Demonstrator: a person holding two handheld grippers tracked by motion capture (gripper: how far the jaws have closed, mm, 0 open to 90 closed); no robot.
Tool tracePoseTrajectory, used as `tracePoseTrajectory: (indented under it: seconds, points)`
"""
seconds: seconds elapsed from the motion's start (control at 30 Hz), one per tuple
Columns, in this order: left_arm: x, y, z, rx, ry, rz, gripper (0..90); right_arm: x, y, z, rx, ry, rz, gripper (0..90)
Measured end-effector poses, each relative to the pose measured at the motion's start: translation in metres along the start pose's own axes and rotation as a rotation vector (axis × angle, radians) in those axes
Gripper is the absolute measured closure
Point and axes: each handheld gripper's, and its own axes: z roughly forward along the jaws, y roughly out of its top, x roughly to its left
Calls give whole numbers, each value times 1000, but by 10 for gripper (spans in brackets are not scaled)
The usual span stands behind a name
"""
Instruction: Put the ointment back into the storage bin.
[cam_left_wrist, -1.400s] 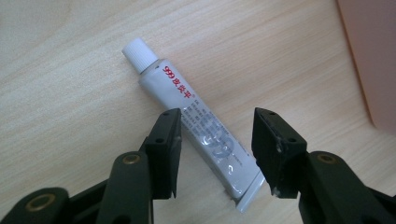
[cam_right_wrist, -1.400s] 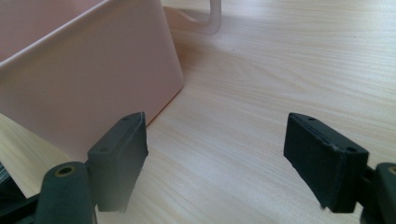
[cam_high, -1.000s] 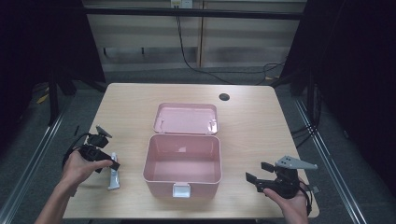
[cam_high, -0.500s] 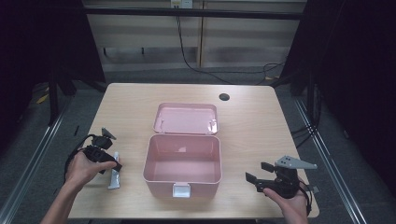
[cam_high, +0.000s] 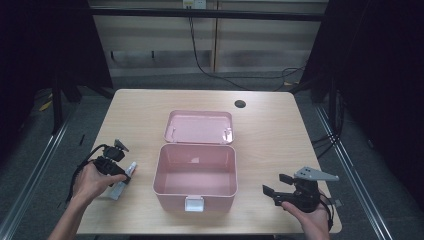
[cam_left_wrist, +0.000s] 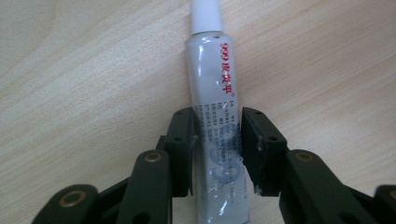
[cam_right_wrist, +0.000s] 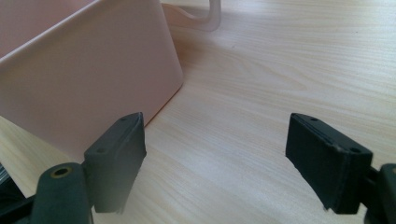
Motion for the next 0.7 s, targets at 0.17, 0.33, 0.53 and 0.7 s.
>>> tracePoseTrajectory:
  seconds: [0.17, 0.33, 0.53, 0.7]
  points:
    - [-3, 2, 1, 15, 17, 42, 674, 0, 0, 0, 1, -1, 0, 201]
    - [-3, 1, 0, 10, 22, 85, 678, 0, 0, 0, 3, -1, 0, 201]
    - [-1, 0, -4, 1, -2, 79, 704, -1, 0, 0, 3, -4, 4, 202]
    - [0, -1, -5, 23, -10, 83, 709, -1, 0, 0, 4, -4, 7, 201]
